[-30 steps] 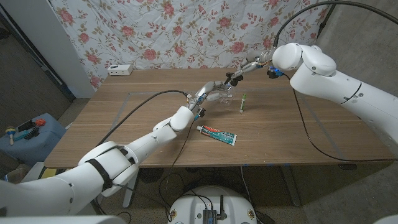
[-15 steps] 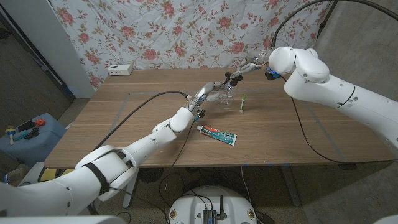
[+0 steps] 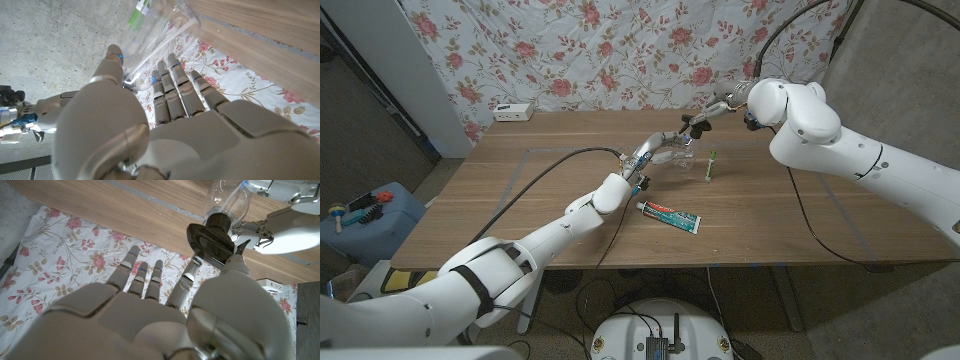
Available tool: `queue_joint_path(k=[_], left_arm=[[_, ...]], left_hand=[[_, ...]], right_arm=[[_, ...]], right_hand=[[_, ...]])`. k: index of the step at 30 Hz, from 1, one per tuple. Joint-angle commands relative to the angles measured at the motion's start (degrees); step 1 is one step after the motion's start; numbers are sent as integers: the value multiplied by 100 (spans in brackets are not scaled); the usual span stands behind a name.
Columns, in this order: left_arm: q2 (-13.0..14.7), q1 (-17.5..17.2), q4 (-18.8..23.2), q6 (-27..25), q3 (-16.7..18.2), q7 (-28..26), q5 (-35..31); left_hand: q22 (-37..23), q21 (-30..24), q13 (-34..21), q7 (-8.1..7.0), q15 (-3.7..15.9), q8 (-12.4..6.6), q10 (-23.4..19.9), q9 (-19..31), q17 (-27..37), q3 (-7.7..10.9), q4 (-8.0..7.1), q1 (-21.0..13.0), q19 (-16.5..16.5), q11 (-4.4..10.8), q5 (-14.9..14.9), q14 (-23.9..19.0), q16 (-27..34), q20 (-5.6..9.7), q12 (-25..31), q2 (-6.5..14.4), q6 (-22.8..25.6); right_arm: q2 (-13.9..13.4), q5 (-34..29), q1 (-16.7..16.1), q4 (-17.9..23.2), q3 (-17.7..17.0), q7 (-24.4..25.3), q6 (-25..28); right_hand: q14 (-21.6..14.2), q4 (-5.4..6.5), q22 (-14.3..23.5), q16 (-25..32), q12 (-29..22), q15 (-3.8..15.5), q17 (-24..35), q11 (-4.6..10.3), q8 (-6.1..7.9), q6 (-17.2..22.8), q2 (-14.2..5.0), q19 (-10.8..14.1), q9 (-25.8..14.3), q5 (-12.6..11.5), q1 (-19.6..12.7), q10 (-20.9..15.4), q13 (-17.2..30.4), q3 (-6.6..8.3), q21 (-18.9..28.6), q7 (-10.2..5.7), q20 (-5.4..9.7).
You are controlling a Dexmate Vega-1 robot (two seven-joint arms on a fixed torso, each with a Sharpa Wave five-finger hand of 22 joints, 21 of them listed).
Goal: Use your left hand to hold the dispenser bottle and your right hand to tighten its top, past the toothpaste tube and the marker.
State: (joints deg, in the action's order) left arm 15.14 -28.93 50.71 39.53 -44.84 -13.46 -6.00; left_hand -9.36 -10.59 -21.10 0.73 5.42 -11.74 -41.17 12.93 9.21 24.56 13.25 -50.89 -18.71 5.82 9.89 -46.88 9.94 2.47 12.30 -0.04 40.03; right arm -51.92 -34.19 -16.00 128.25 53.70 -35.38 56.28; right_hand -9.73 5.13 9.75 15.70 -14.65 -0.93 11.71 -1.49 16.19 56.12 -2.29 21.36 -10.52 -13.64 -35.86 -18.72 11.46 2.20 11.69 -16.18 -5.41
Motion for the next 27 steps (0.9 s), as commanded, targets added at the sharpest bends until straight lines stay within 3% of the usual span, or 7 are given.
queue_joint_path(k=[1, 11, 22, 27], left_arm=[[34, -53, 96, -55, 32, -17, -27], [43, -76, 131, -72, 45, -39, -35], [54, -103, 177, -78, 53, -40, -39], [50, -97, 160, -59, 53, -32, -38]], left_hand=[[-18, -6, -17, -262, 411, -38, -30, 12, 22, 461, -430, 233, 16, 28, 33, -28, 37, 257, 28, 333, 353], [-18, -7, -19, -251, 414, -35, -34, 13, 21, 466, -429, 229, 16, 2, 34, -24, 34, 257, 31, 338, 344], [-18, -7, -18, -258, 415, -38, -36, 13, 22, 468, -433, 230, 15, 29, 34, -28, 36, 253, 30, 344, 351], [-18, -7, -21, -253, 410, -37, -42, 13, 23, 467, -433, 231, 15, 21, 34, -32, 38, 252, 34, 344, 351]], right_arm=[[105, -504, -86, -6, 53, -61, 50], [233, -893, -212, -61, 65, -119, 1], [433, -1734, -394, -89, 138, -261, 17], [564, -2269, -516, -126, 147, -374, 6]], right_hand=[[-88, 19, 8, 27, -50, 4, 6, 23, 41, 1131, -32, 83, -28, -31, 20, -69, 2, -17, 35, 823, 9], [-236, -10, 9, 33, -60, 61, -6, 48, 72, 1314, -31, 191, -29, -33, -1, -231, -1, -19, 40, 852, 5], [-501, -47, 12, 49, -77, 166, -13, 27, 181, 1754, -33, 336, -26, -44, -27, -518, -5, -26, 31, 968, 34], [-615, -57, 13, 56, -78, 197, -12, 111, 228, 1945, -61, 425, -22, -49, -41, -635, -8, -17, 38, 996, 49]])
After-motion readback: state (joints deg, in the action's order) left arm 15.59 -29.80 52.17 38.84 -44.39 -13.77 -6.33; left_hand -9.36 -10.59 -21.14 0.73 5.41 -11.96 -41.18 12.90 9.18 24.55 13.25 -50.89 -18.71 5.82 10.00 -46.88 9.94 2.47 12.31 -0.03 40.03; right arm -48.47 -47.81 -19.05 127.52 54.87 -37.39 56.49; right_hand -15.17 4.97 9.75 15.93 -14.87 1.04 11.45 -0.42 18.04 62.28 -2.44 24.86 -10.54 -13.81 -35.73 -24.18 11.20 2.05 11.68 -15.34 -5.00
